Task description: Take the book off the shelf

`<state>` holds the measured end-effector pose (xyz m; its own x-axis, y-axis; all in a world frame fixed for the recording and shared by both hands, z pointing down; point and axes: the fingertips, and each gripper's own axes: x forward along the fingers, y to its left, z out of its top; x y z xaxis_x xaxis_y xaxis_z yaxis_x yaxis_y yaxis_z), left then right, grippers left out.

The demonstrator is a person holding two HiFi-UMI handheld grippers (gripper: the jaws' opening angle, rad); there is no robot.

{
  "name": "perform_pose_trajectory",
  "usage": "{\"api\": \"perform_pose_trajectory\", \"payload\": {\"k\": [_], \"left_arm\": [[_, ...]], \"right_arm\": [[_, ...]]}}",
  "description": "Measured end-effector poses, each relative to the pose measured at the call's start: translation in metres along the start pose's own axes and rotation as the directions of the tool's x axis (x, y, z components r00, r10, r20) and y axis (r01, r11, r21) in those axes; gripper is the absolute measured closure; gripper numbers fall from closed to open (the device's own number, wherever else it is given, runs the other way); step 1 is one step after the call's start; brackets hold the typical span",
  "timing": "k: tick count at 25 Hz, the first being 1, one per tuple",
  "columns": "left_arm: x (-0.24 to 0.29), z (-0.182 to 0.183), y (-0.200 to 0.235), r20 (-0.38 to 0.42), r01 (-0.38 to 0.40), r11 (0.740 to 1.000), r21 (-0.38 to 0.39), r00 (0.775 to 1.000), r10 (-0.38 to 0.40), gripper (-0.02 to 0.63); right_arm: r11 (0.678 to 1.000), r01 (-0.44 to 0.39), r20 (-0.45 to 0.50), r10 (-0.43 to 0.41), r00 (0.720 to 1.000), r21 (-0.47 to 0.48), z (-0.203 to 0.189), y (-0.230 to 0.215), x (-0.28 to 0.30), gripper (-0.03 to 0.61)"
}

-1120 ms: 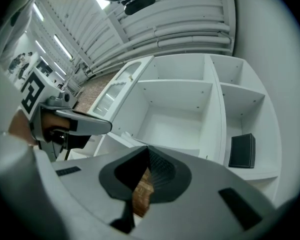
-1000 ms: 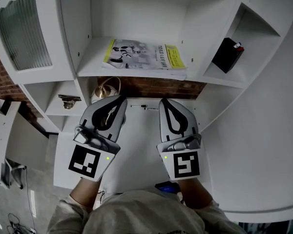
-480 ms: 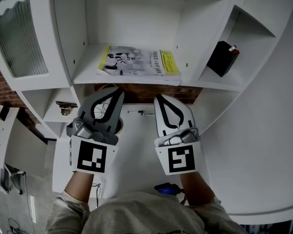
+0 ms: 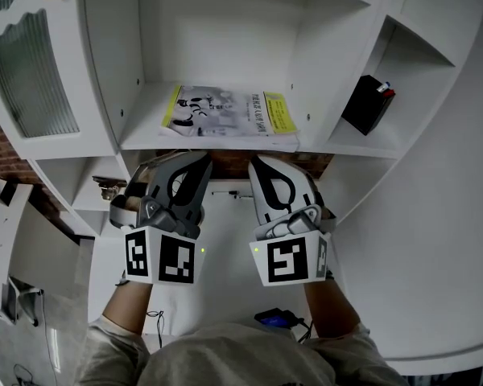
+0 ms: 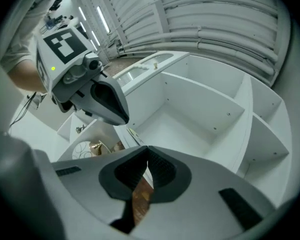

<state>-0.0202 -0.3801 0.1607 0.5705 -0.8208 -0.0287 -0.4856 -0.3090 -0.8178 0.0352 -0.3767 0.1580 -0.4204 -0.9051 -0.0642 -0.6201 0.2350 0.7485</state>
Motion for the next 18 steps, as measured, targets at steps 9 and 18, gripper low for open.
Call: {"api": "perform_pose_trajectory", "payload": {"k": [9,18], "left_arm": [[0.020,-0.010,-0.004,-0.095,0.031,0.987,0.160,0.995,-0.016,0.604],[0.035,-0.027,-0.008,-0.167,0.080,0.980,0.180,0.985,-0.050,0.603]], "right_arm": [[0.963,-0.039,-0.080,0.018,0.997,-0.265,-0.008,0.006,0.016,0.560],[0.935,-0.096,-0.111,0.062,0.992,-0.341,-0.018,0.014,0.030,0.560]]}}
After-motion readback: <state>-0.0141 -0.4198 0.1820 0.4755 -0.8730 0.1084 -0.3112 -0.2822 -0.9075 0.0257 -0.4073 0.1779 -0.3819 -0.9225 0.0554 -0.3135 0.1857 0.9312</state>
